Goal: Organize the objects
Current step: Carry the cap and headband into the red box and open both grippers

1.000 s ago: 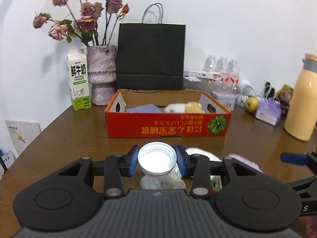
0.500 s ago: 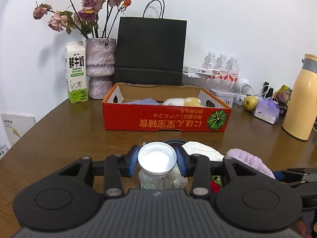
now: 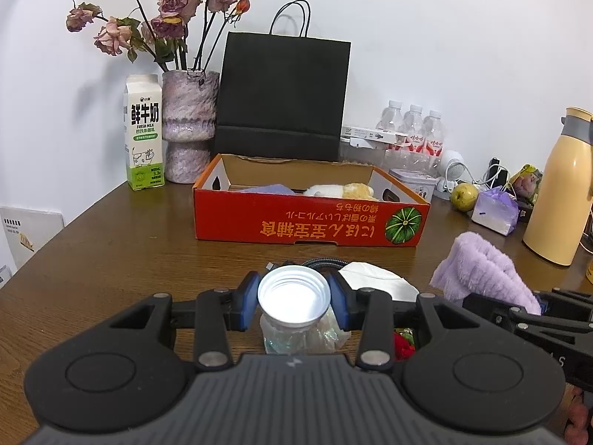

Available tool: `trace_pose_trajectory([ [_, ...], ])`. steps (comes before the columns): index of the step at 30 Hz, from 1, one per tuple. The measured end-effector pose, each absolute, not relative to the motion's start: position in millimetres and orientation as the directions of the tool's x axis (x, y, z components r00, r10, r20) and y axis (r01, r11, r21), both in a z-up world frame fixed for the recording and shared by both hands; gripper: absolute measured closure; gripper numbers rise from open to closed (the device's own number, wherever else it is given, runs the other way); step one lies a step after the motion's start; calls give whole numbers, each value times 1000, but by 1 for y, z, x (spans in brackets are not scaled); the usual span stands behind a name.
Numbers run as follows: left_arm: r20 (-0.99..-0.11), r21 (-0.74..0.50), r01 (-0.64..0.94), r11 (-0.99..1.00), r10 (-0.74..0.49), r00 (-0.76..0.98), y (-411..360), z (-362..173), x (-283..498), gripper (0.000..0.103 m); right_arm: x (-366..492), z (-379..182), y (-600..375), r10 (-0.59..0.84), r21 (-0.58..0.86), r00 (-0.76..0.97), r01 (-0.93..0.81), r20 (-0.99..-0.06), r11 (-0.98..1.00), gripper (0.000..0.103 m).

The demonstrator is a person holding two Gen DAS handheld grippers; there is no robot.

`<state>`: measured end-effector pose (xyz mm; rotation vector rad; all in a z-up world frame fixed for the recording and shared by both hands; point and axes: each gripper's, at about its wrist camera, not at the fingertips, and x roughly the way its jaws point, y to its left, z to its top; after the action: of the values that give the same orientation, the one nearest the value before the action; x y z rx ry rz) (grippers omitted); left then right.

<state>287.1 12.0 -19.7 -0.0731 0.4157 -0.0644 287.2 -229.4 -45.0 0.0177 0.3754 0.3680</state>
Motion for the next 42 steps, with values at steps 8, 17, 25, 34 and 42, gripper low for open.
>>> trace_pose_trajectory([
  [8,-394,-71,24,997,-50,918,10,-19,286,63,281,-40,-230,334,50,894,-335,-298,941,73],
  [17,-375,-58,11,998,-32,926,2,0,291,62,283,-21,-221,358,19,900,-365,-247,931,73],
  [25,-341,-35,5,999,-17,940,-7,26,311,62,309,8,-210,375,16,903,-381,-208,925,73],
  [34,-319,-71,-33,997,9,948,-12,43,347,62,346,16,-202,366,34,905,-367,-218,930,73],
  [42,-318,-76,-65,995,38,947,-9,49,382,62,381,22,-191,361,29,904,-365,-228,931,73],
])
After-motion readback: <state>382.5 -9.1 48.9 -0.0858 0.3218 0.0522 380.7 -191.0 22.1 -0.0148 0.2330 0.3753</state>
